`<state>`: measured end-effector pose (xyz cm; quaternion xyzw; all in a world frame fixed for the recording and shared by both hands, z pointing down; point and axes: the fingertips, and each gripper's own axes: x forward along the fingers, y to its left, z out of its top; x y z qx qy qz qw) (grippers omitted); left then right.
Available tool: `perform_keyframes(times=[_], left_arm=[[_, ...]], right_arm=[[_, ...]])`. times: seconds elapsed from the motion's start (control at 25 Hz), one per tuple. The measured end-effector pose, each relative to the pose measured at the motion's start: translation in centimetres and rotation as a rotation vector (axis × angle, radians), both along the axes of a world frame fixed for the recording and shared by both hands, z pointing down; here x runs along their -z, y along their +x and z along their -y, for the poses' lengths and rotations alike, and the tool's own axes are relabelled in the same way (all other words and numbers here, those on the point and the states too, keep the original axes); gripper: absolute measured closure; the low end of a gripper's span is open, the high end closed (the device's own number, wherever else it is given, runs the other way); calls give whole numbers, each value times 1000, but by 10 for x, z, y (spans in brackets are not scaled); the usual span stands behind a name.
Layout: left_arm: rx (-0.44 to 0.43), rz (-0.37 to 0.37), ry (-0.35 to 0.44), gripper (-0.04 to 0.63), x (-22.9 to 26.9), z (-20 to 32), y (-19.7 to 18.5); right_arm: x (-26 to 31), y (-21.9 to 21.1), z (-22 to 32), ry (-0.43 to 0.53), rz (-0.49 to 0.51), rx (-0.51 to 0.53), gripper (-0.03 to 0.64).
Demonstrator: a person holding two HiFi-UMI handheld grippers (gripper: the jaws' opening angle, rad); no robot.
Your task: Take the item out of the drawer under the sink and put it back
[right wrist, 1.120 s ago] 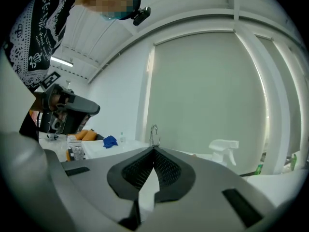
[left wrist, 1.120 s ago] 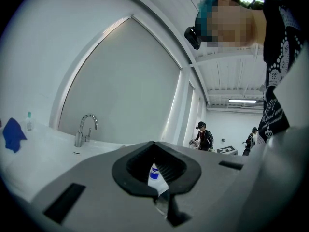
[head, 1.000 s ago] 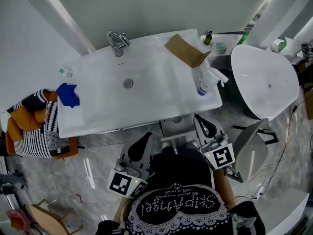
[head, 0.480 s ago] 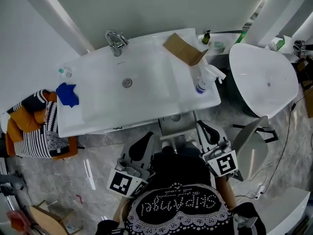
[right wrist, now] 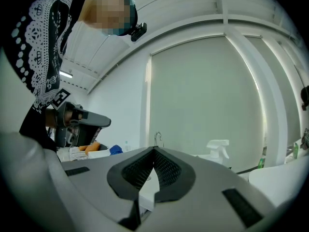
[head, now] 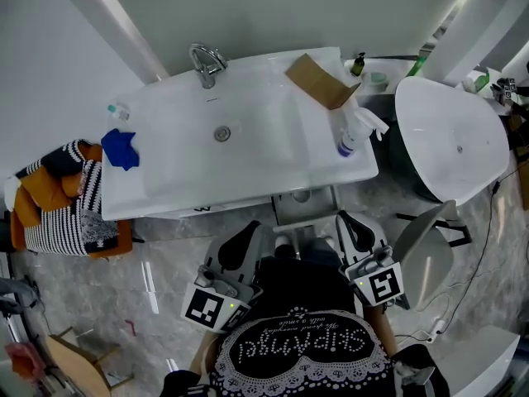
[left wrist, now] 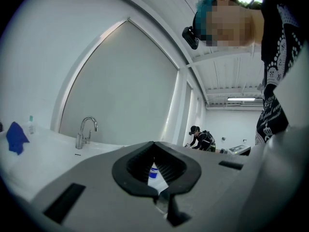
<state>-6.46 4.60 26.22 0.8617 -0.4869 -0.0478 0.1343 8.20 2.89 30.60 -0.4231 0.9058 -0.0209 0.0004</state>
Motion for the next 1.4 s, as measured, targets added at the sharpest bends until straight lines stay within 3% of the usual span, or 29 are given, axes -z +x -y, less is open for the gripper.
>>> perform_keyframes(times=[0.64, 0.84, 1.16, 1.4], left_arm=[[22, 3, -31, 591, -8, -14, 0], [1, 28, -4, 591, -8, -16, 0], [94, 52, -4, 591, -6, -15, -22], [114, 57, -10, 591, -10, -21, -27]], right_arm=[[-16, 9, -27, -67, -2, -21, 600], [-16, 10, -32, -83, -5, -29, 600], [-16, 11, -32, -98, -34, -16, 598], [-18, 11, -33, -117, -45, 2, 598]])
